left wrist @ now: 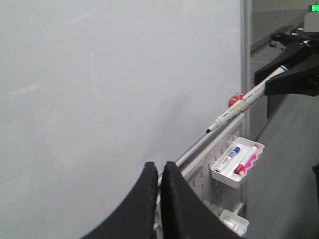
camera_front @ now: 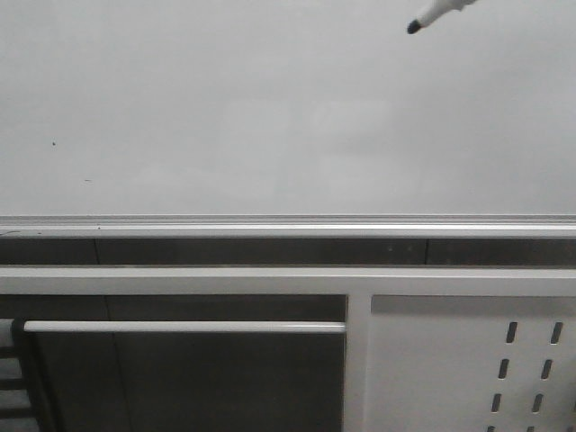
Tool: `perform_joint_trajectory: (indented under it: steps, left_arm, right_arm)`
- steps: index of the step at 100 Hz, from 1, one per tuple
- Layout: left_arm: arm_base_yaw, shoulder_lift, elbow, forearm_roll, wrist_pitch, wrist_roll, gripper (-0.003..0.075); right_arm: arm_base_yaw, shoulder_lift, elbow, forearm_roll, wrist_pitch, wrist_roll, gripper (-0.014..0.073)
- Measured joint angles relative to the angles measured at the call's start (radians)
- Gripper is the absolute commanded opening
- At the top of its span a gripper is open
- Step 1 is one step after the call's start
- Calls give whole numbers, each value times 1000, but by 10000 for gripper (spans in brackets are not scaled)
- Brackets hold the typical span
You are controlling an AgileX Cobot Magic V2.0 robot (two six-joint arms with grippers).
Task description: Write number 1 on whiteboard
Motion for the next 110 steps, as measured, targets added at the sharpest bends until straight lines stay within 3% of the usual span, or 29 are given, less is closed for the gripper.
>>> perform_joint_trajectory:
  steps: [26,49,88,110]
  left_arm:
    - [169,-94,64,23,-13,-49,-18]
    - [281,-96,96,25,-17,-49,-18]
    - [291,-118,157,23,-117,-49,-18]
    - [291,-120,174,23,-171,-49,-18]
  right_arm:
    - [4,10,16,-91,-46,0,-51]
    - [4,34,16,-92,25,0,-51]
    - [40,79,16,-90,-20,-72,-53]
    - [189,181,16,-91,-234,-81,-53]
